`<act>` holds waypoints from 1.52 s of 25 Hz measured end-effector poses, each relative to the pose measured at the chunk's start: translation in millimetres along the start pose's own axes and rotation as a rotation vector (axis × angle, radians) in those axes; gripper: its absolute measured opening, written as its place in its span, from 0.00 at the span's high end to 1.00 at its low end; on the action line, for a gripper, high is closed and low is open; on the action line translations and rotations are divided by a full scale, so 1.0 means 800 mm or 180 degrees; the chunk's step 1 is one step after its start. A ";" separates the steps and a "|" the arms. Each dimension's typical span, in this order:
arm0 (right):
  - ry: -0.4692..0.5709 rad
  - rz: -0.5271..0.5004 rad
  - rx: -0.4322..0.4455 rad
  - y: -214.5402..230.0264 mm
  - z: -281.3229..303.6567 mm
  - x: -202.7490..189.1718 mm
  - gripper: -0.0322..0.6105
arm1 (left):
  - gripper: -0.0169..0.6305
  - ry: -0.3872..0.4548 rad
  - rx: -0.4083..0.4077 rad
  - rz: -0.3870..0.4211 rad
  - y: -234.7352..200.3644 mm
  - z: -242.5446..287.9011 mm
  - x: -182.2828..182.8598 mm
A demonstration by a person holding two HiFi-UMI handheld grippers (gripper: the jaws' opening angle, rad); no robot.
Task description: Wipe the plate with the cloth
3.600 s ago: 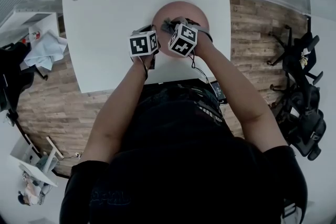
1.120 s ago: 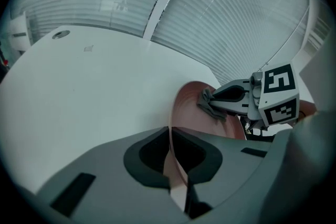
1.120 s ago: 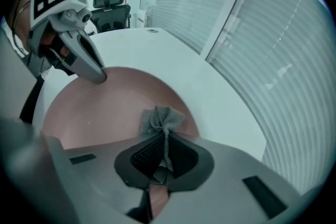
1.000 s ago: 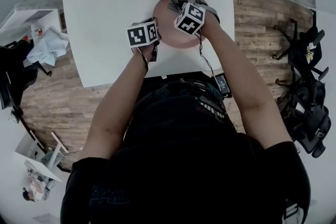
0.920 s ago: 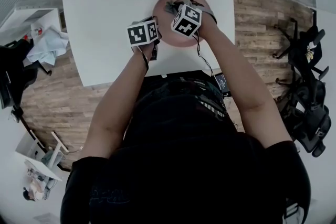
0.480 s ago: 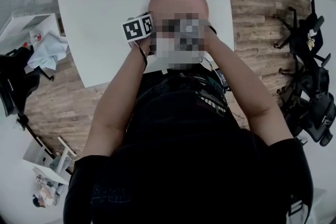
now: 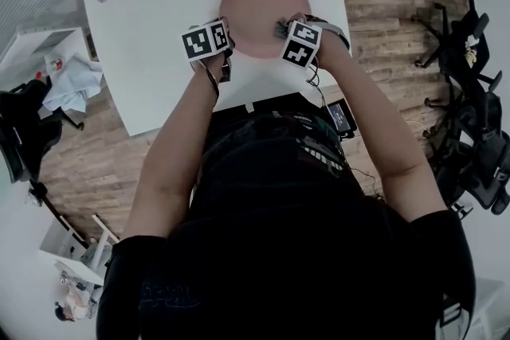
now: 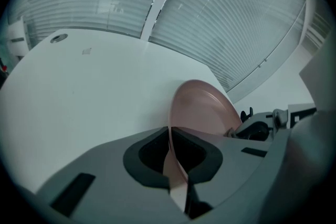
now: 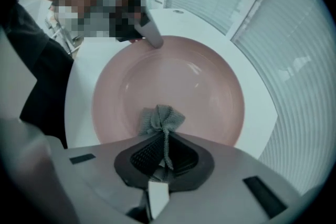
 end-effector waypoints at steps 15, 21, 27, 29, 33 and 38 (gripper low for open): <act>0.0839 0.0872 -0.0538 0.052 -0.017 0.051 0.89 | 0.90 0.0107 0.0068 0.0228 0.005 -0.005 -0.004; 0.1203 0.1116 -0.0499 0.033 -0.055 0.047 0.89 | 0.74 0.0137 -0.0002 0.0566 0.007 -0.022 -0.015; 0.1657 0.1727 -0.0259 0.011 -0.099 0.031 0.89 | 0.72 0.0317 -0.0033 0.0829 0.001 -0.066 -0.026; 0.1830 0.1920 -0.0166 0.001 -0.116 0.028 0.89 | 0.72 0.0398 -0.0083 0.0909 -0.007 -0.079 -0.030; 0.2267 0.2181 -0.0073 -0.024 -0.155 0.018 0.89 | 0.72 0.0519 -0.0127 0.1119 -0.007 -0.128 -0.035; 0.2744 0.2398 -0.0090 -0.065 -0.206 0.005 0.89 | 0.72 0.0770 -0.0291 0.1431 0.001 -0.187 -0.049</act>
Point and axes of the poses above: the fingertips, and each gripper's own axes: z forward along the fingers, y to its right, x out of its top, the point moved 10 cm from there along -z, backward along the fingers, and after that the axes turned 15 degrees about -y, right-handed, at the moved point
